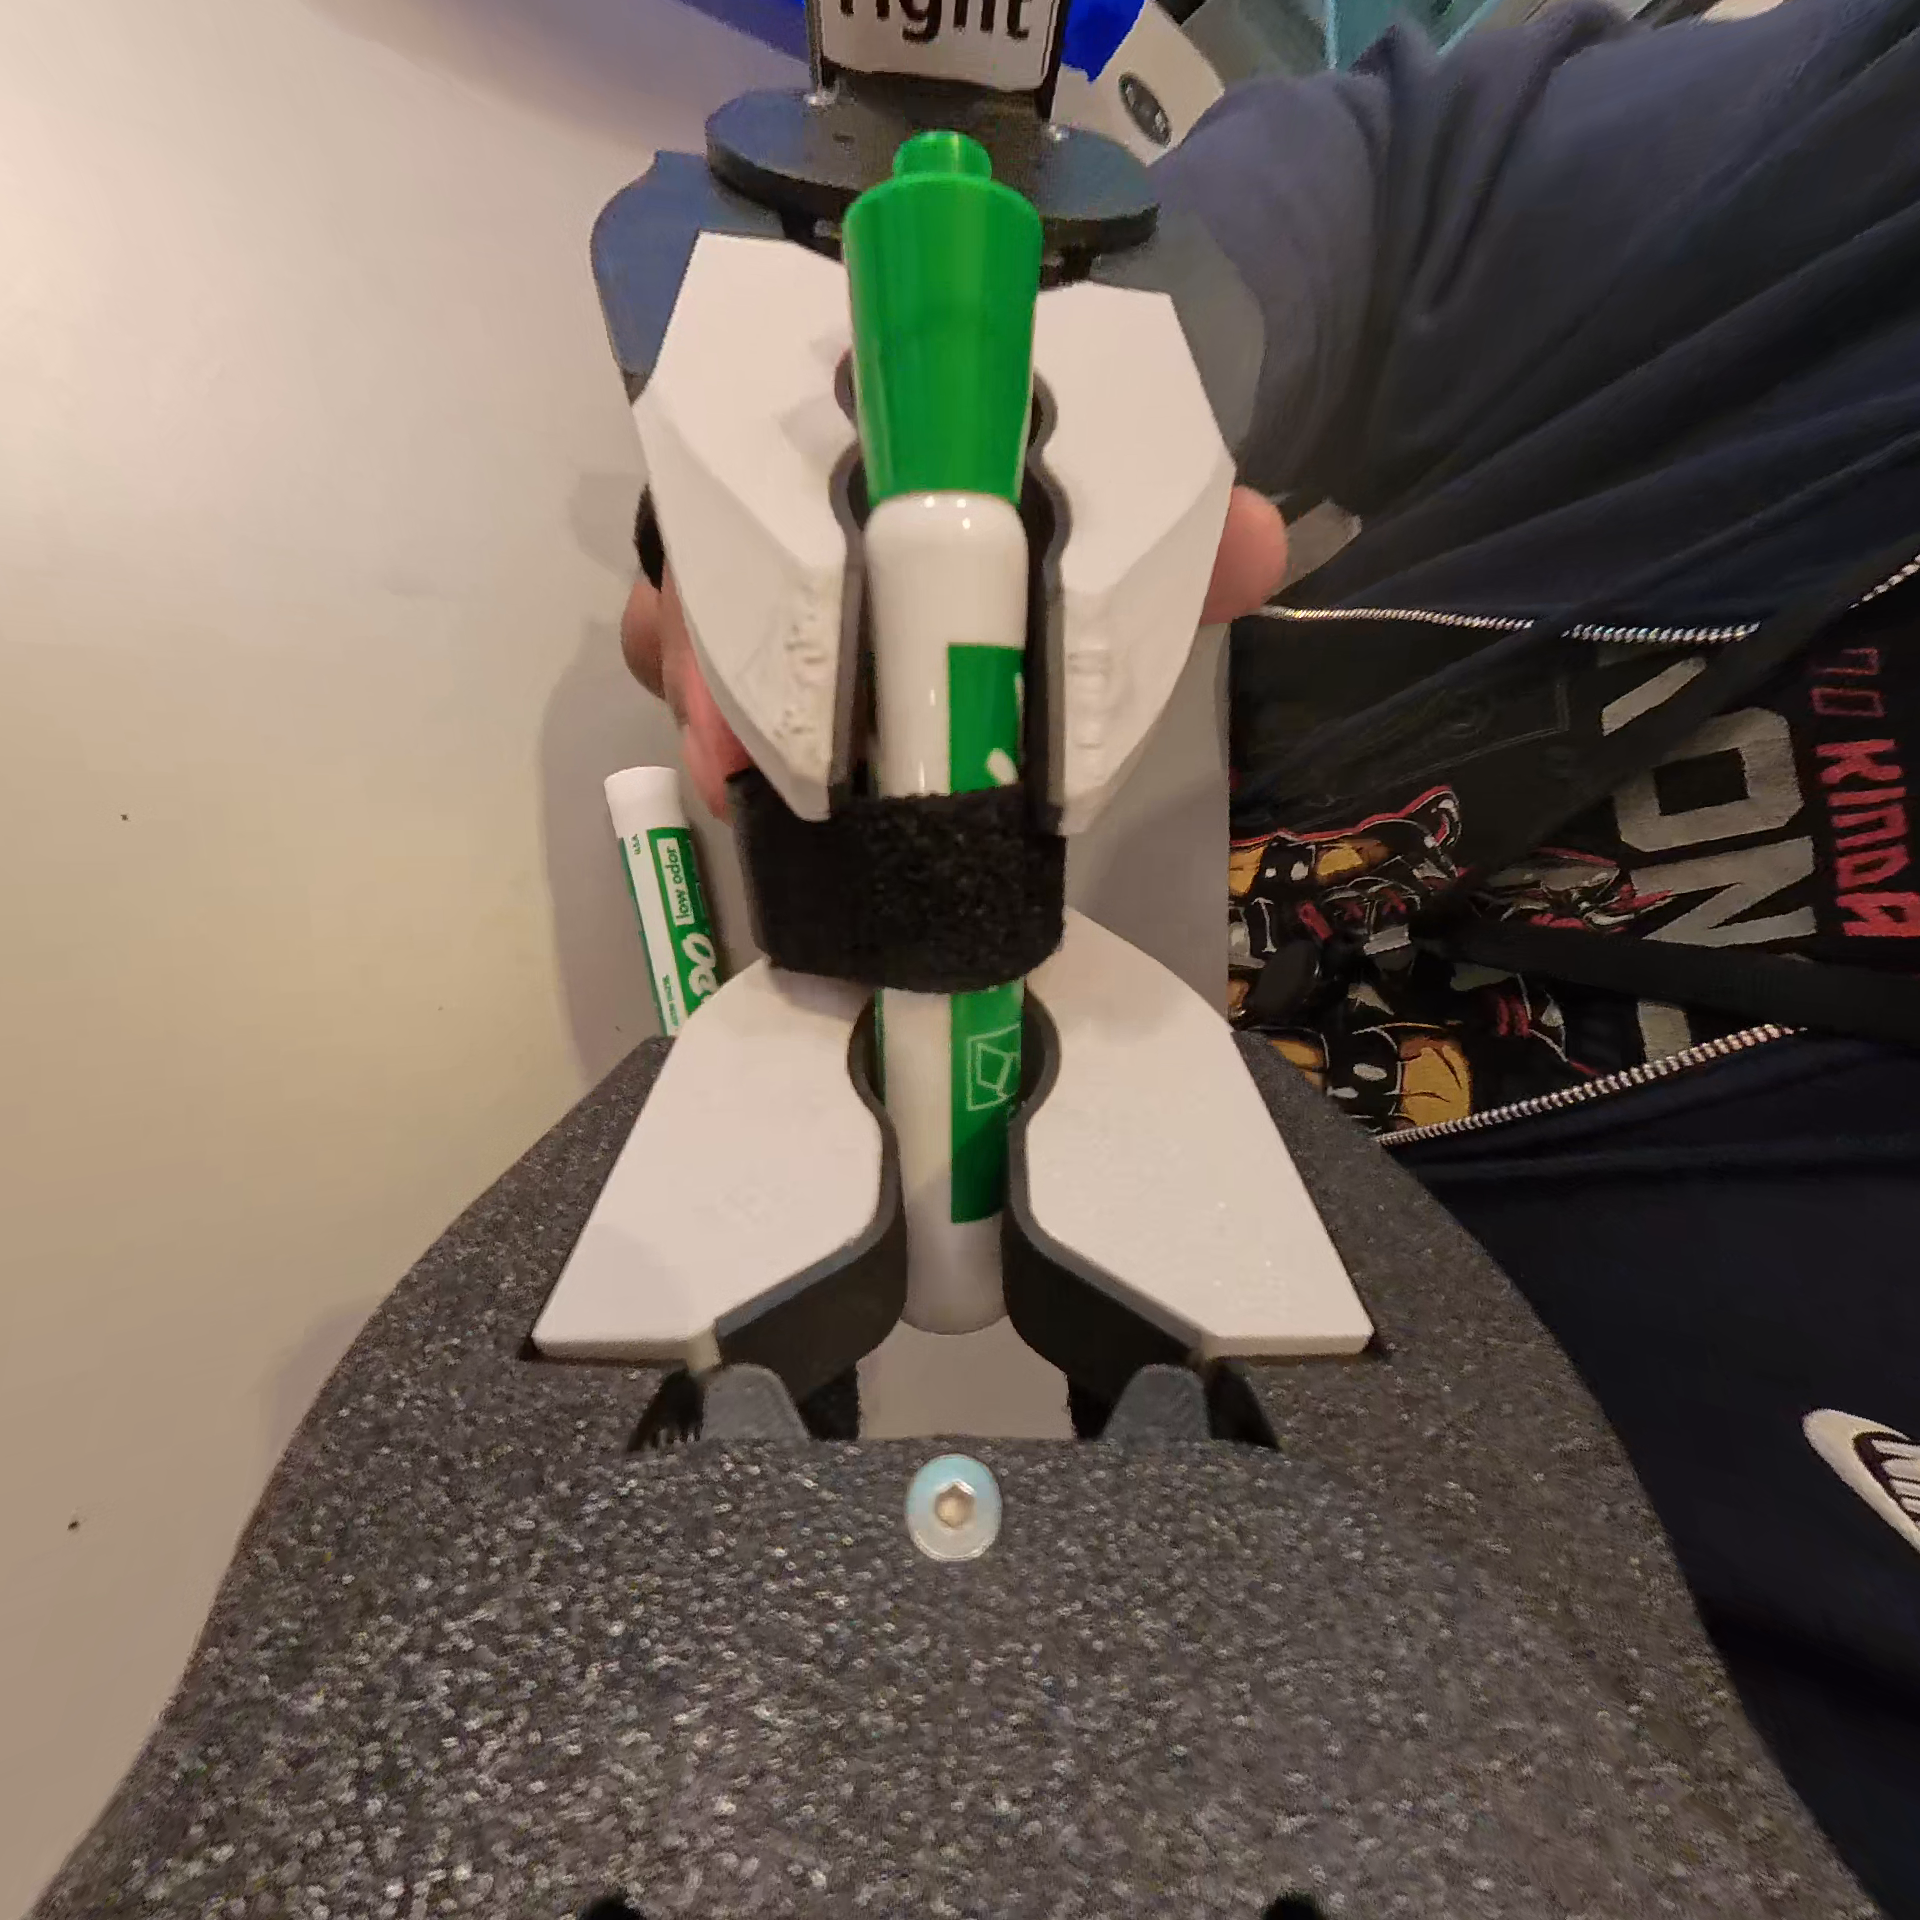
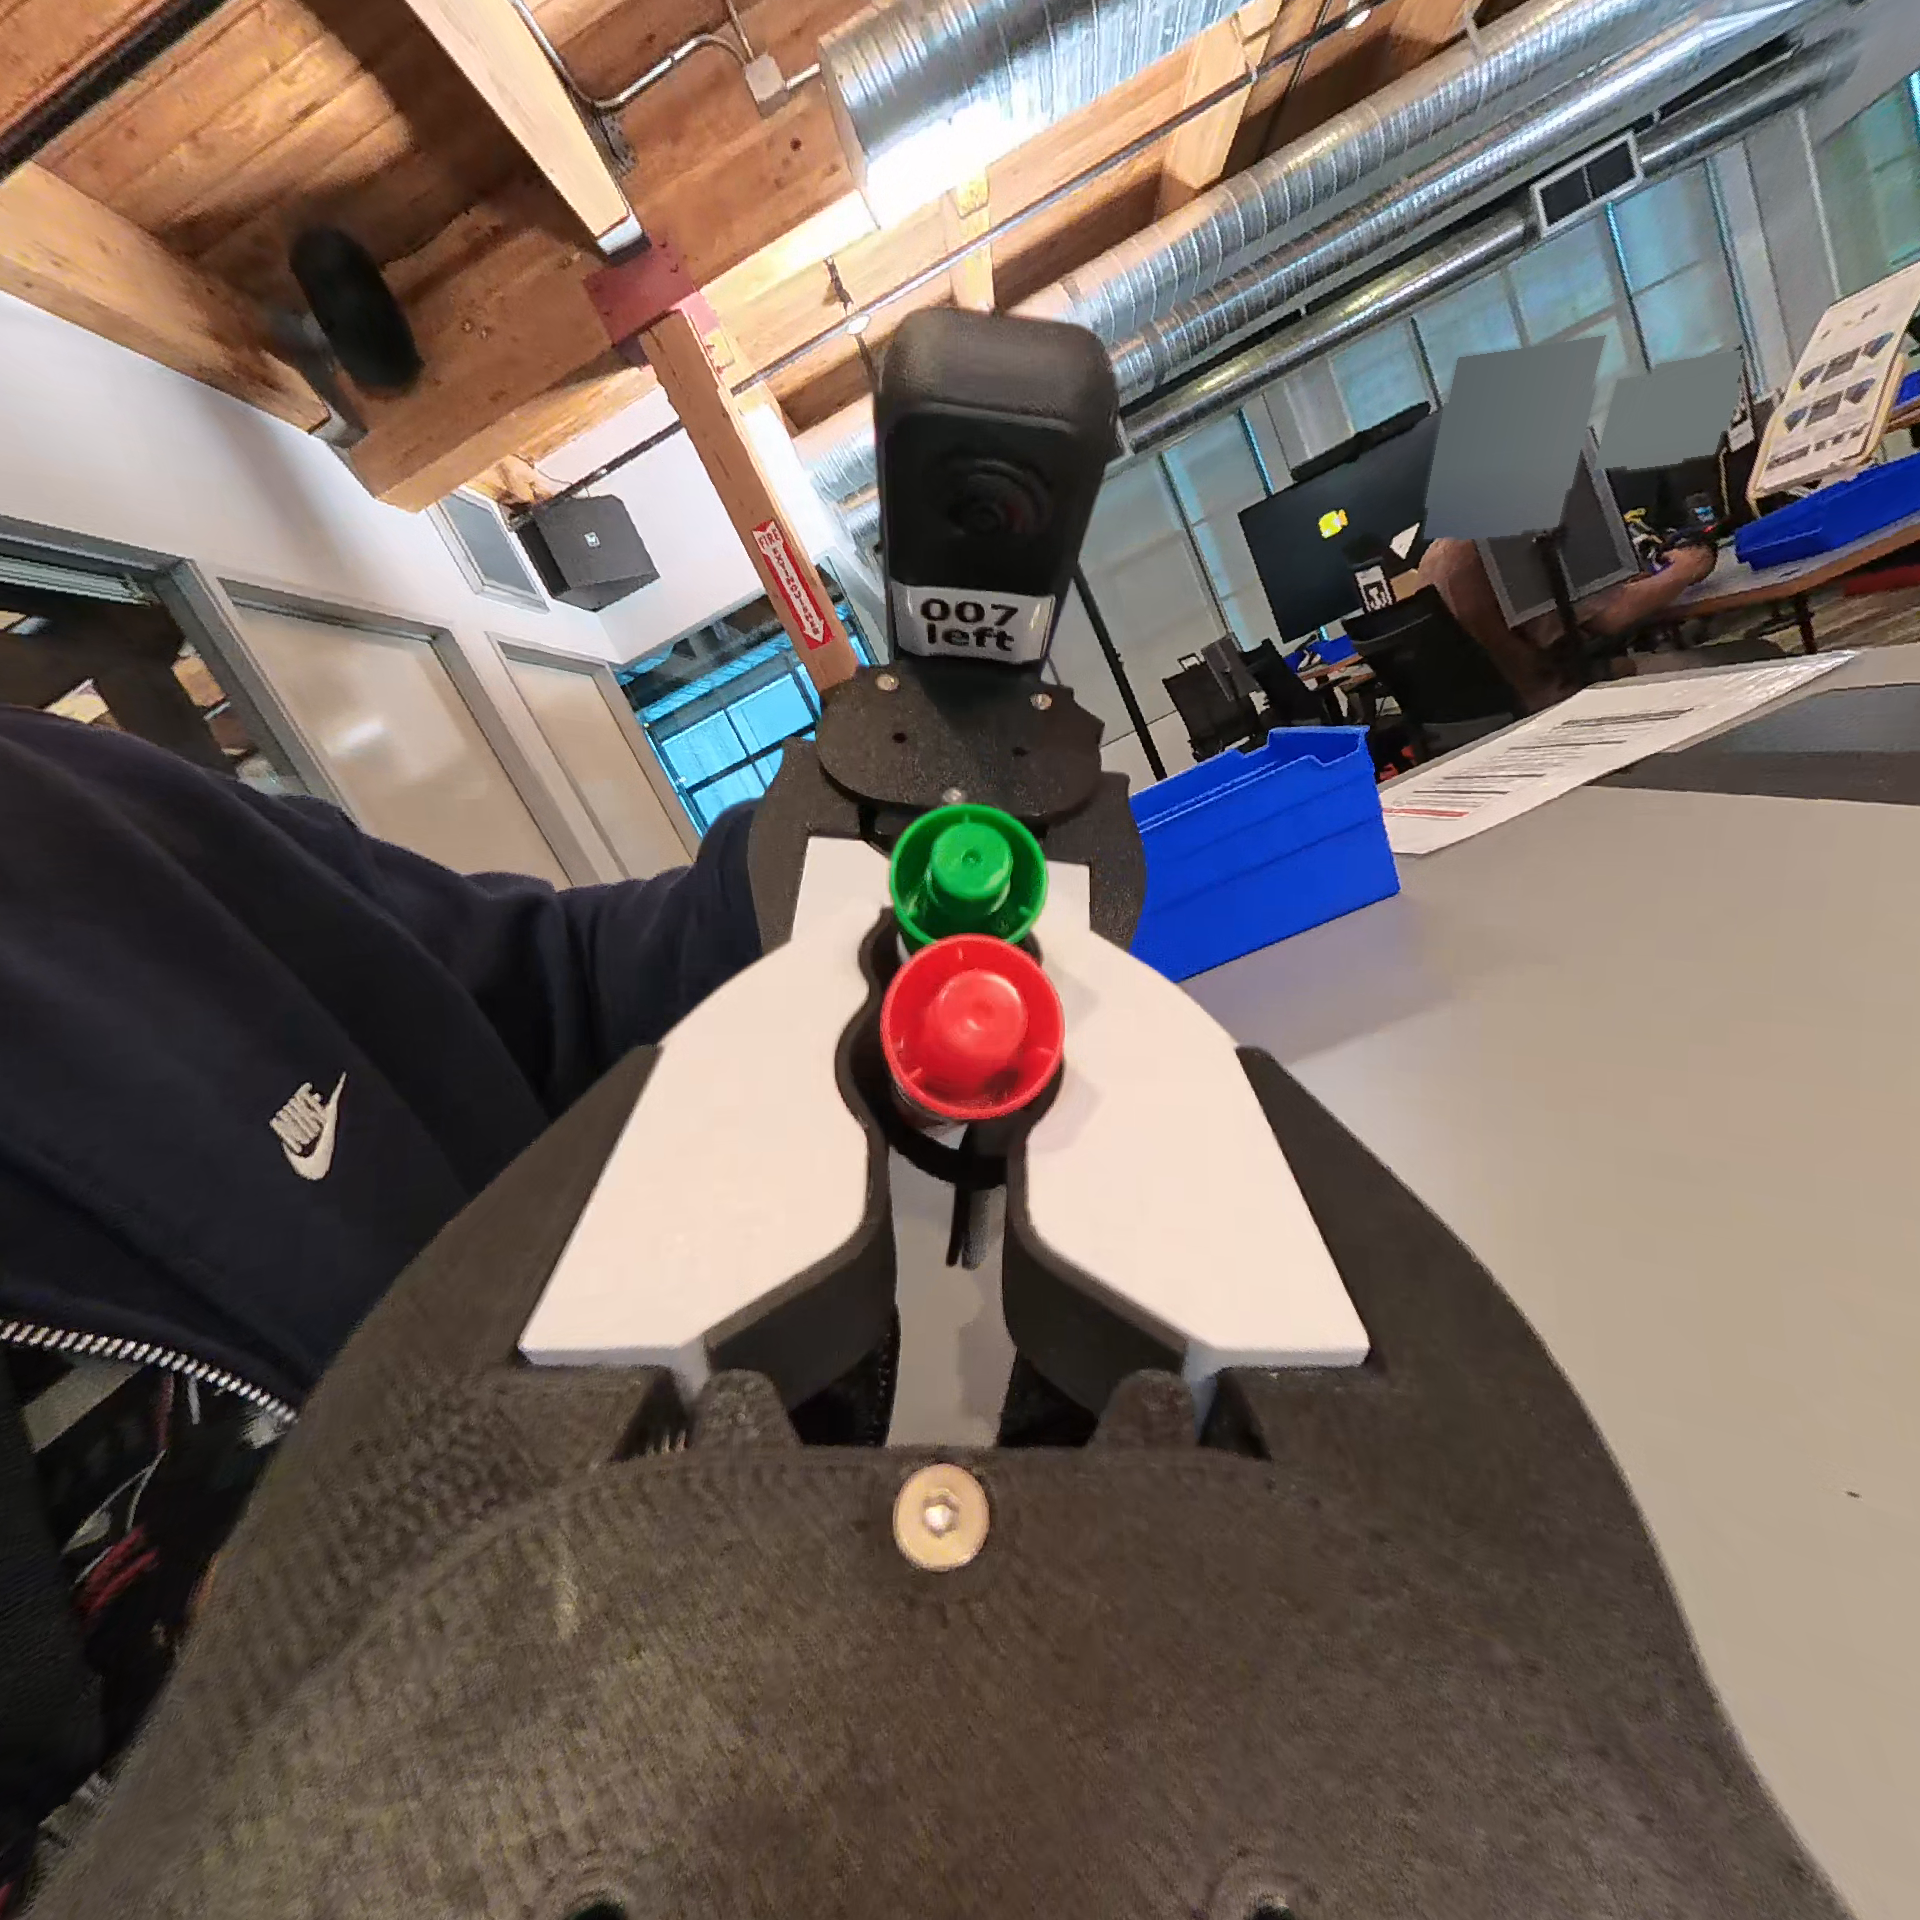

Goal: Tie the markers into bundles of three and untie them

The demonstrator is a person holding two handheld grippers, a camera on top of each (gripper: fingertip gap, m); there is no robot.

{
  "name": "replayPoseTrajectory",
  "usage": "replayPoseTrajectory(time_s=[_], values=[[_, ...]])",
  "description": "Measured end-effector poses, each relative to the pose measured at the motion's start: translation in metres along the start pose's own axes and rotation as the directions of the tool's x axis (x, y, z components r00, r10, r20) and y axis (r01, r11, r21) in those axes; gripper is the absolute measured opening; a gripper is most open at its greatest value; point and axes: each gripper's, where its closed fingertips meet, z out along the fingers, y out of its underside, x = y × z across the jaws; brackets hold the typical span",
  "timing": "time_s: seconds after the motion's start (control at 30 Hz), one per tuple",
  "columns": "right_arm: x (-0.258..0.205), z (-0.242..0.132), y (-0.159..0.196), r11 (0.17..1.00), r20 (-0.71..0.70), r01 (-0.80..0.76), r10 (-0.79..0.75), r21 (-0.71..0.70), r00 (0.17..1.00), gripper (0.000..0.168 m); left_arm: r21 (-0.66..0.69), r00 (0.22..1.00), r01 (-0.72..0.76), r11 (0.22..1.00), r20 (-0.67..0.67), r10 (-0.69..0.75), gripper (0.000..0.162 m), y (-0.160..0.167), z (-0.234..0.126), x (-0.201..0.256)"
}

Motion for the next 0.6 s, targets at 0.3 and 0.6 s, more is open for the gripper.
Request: replayPoseTrajectory(time_s=[0.3,0.6], values=[[-0.005,-0.001,0.003,0.998,0.027,0.034,-0.032,-0.044,0.999,0.018,-0.08,0.997,-0.039,0.996,0.056,0.044,0.016,0.006,0.0,-0.002],[-0.007,0.002,0.014,0.985,0.034,0.054,-0.049,-0.166,0.998,0.018,-0.117,0.997,-0.039,0.992,0.056,0.046,0.019,0.017,0.003,-0.003]])
